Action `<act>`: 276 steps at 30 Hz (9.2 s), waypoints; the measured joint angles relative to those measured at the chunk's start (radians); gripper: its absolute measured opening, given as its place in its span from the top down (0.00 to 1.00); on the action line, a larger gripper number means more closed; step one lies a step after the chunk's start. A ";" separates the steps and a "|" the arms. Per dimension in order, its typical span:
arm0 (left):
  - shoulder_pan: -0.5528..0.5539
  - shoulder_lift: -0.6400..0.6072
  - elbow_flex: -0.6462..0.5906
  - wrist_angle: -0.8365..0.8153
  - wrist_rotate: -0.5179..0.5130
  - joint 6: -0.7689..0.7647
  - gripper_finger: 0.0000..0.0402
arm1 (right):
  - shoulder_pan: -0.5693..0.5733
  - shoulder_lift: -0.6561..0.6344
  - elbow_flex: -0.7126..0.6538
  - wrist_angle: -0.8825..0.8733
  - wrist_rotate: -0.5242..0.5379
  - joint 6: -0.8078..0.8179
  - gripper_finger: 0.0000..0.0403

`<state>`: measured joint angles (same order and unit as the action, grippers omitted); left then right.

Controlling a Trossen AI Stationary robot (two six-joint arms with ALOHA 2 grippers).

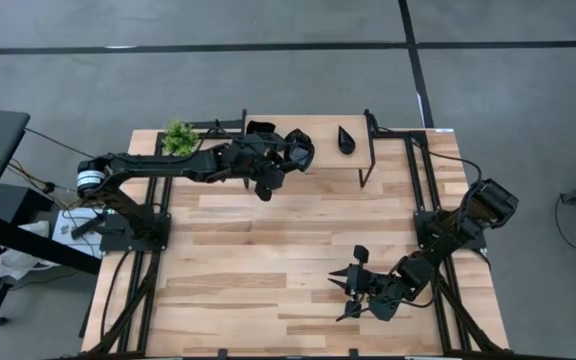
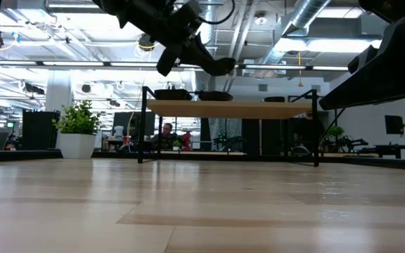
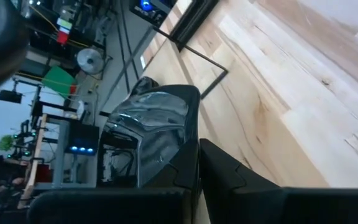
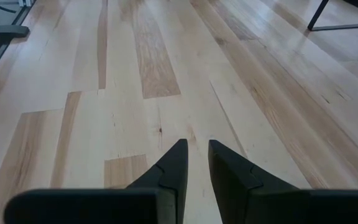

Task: Pick & Place Mini shaped plates
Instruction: Stack the black leaf shaped plate on top of the black leaf shaped plate on the shelf, then return to Home Position

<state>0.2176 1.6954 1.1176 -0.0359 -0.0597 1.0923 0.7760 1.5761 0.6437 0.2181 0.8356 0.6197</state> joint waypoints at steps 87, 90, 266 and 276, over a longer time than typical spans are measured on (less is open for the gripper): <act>0.020 0.001 -0.043 -0.009 0.000 -0.102 0.96 | -0.092 0.000 0.000 0.000 0.003 -0.053 0.85; 0.020 0.001 -0.043 -0.008 0.000 -0.102 0.96 | -0.092 0.000 0.000 0.000 0.003 -0.053 0.85; -0.481 -0.858 -1.112 0.846 -0.156 -1.176 0.79 | -0.143 0.000 0.000 0.026 0.000 -0.035 0.85; -0.481 -0.858 -1.112 0.846 -0.157 -1.176 0.79 | -0.184 0.000 0.000 0.026 -0.029 0.004 0.85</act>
<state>-0.2638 0.8371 0.0059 0.8104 -0.2169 -0.0841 0.5922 1.5764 0.6441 0.2444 0.8065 0.6234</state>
